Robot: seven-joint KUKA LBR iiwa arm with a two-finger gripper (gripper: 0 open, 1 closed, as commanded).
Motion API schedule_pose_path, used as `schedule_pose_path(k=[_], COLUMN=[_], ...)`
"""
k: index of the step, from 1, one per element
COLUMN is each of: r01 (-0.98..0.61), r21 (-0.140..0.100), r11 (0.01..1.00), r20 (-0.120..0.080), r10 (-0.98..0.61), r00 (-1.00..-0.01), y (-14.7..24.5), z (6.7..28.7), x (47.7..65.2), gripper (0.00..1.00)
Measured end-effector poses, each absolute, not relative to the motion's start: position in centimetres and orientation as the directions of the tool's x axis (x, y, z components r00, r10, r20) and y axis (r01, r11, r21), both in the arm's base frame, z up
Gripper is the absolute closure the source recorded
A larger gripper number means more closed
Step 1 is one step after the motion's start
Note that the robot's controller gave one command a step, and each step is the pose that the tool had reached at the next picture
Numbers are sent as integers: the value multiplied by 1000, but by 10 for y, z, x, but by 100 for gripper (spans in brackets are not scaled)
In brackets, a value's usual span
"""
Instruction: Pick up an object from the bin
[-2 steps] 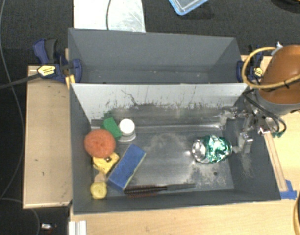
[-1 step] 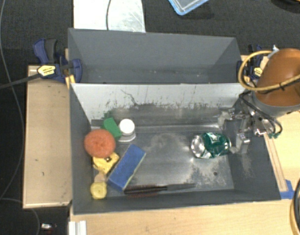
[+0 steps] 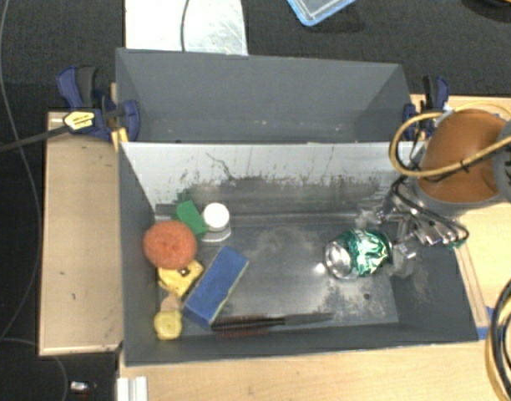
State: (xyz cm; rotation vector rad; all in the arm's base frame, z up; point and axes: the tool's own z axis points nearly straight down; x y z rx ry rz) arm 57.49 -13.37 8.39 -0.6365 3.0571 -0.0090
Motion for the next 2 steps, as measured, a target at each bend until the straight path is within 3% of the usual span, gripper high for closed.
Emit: schedule_pose_path(k=[1, 2], r01=[-216, -134], r21=[-3, -3], r11=[976, 991], r20=[-15, -21], r10=[-216, -134], r00=[-976, -991], y=[-132, -128], z=[70, 71], x=[580, 583], gripper=[0, 100])
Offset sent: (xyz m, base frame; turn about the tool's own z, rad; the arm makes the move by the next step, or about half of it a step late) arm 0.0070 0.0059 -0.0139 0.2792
